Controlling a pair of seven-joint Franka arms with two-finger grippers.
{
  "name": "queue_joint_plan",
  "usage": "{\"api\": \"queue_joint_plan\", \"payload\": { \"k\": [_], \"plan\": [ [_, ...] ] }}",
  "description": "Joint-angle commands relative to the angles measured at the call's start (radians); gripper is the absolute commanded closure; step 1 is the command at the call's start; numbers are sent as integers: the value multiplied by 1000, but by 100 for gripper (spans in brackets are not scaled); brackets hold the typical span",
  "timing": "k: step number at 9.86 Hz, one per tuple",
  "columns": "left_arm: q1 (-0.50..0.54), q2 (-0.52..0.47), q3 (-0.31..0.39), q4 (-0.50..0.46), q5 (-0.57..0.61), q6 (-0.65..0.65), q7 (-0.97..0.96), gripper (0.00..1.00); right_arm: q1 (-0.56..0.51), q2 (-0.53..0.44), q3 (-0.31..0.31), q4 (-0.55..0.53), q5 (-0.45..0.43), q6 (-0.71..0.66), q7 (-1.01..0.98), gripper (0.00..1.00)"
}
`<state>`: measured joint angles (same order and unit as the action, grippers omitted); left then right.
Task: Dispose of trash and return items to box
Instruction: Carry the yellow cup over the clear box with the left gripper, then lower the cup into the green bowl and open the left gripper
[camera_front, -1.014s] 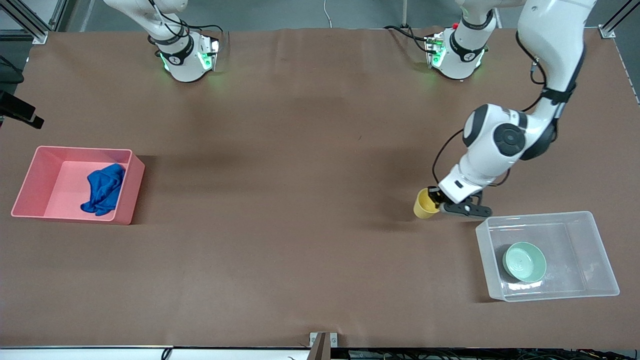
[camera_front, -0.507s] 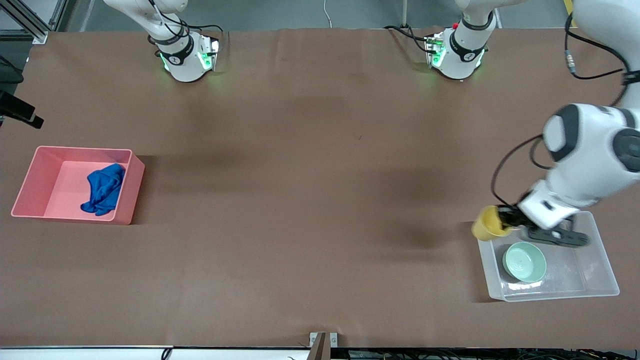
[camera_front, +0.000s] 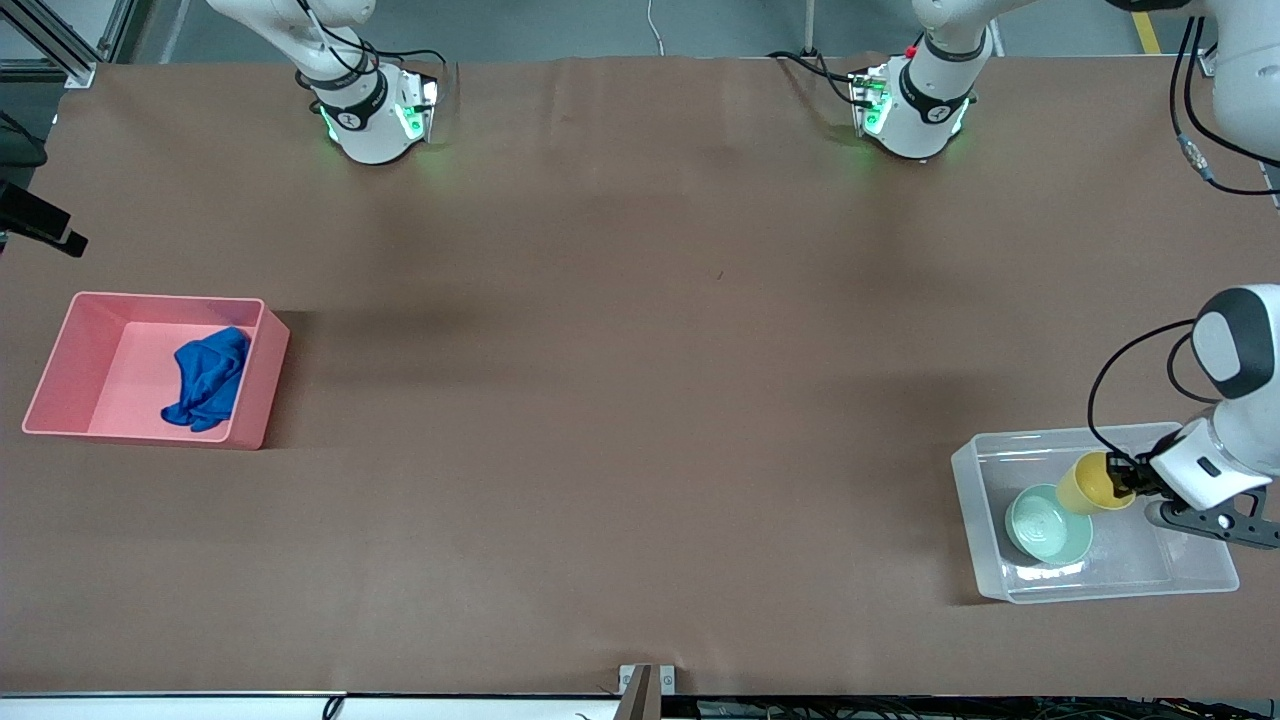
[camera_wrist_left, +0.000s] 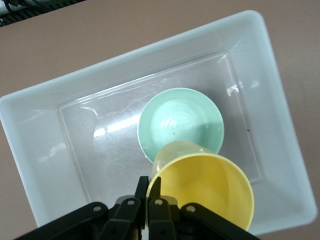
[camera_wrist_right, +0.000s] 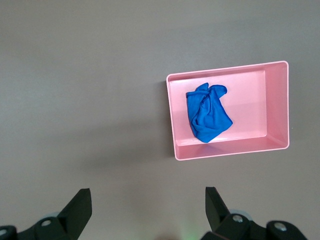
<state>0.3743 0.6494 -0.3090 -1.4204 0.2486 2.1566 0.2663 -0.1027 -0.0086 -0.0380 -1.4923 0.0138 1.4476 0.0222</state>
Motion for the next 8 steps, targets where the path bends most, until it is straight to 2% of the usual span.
{"api": "queue_joint_plan", "payload": {
  "k": [1,4,6,7,8],
  "plan": [
    [-5,111,-9,93,20,-3,-10,100,3,-10,-3,-10,0,-3,-10,0],
    [0,174,-7,90,20,84,-30,100,3,-10,-3,-10,0,-3,-11,0],
    [0,196,-2,83,20,121,-32,95,3,-11,-3,-10,0,-3,-11,0],
    [0,196,-2,83,18,127,-35,83,3,-10,-3,-10,0,-3,-11,0],
    [0,190,-2,83,21,128,-73,40,3,-10,-3,-10,0,-3,-11,0]
  ]
}}
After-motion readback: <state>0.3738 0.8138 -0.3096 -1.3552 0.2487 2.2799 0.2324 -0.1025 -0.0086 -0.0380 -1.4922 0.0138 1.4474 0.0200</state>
